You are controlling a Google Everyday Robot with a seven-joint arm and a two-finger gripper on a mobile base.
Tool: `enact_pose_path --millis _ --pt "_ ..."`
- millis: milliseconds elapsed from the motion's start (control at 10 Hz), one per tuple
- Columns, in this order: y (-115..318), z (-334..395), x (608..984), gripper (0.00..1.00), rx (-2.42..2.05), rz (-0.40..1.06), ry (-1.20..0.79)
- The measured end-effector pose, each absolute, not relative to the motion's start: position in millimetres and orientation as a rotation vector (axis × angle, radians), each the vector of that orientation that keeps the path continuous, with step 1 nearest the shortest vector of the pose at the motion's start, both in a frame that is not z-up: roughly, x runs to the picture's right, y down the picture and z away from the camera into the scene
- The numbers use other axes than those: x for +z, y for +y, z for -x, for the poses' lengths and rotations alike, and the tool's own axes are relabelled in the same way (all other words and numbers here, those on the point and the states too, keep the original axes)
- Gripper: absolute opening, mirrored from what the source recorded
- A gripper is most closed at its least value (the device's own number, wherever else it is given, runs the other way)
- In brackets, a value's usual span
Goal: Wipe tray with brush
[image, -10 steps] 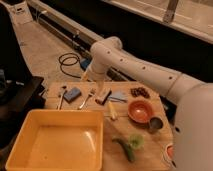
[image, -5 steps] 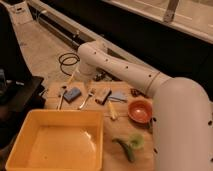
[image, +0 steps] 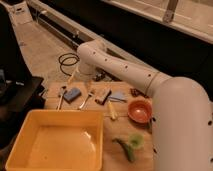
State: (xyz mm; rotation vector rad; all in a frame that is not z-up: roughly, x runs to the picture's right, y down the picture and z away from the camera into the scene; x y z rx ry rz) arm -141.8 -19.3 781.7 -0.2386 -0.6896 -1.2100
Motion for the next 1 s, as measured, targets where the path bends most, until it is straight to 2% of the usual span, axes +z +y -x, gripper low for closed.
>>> enact_pose_path --millis 500,1000 --pt "-30.4 217.9 825.7 0.7 -1.312 0.164 -0.665" --pt "-16.8 247.0 872.0 0.7 -1.312 0.154 -0.769"
